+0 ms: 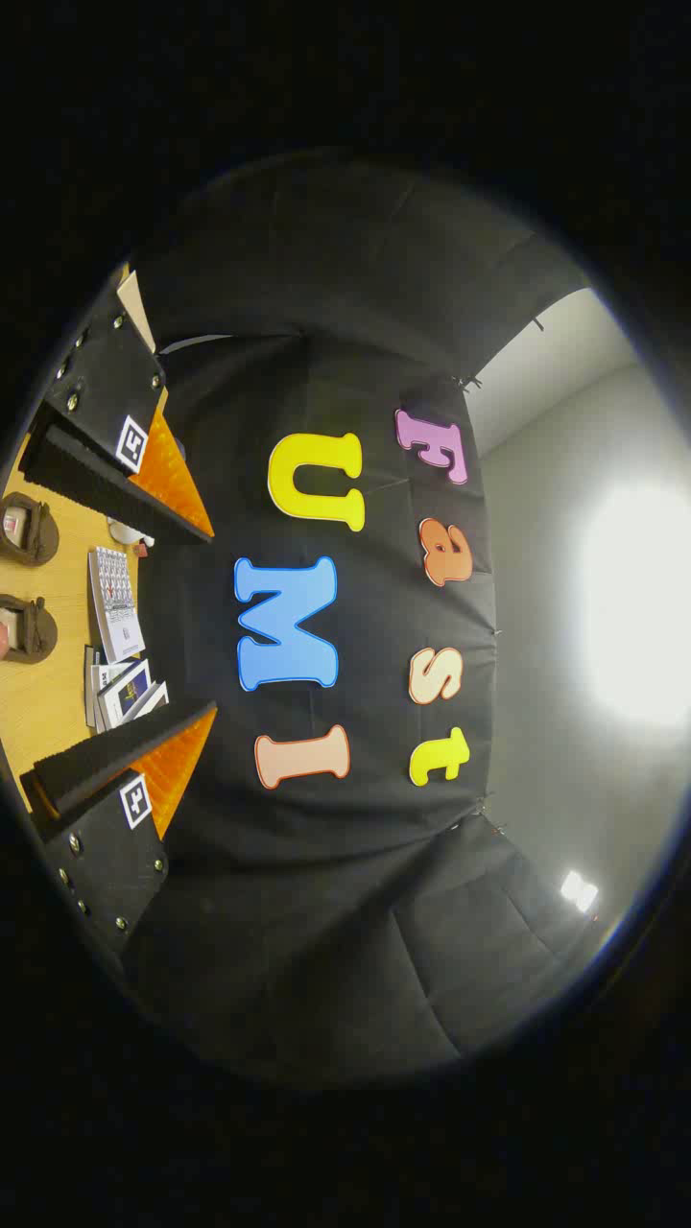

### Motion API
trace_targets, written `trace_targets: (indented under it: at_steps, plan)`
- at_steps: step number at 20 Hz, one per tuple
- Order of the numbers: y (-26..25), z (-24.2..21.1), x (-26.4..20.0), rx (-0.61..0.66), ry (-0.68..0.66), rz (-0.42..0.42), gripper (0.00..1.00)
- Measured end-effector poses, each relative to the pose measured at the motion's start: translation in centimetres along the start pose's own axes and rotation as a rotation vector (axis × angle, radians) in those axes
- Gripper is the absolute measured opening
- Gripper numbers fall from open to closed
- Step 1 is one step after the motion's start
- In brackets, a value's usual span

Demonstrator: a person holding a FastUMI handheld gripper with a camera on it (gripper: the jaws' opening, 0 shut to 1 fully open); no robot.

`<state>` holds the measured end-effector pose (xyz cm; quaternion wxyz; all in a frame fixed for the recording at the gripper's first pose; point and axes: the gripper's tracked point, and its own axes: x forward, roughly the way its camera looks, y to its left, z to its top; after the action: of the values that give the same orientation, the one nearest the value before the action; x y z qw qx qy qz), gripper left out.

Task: Open the storage box then place both shoes into the box .Put the left shoe in first, then the right shoe, with the right side of both shoes facing outward in a uniform manner.

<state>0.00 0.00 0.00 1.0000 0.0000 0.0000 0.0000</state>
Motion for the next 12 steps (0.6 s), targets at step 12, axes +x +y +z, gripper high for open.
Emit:
trace_targets:
  at_steps: [12]
  plan:
    - [0.71,-0.8,-0.3,-0.039,-0.007,0.005,0.98]
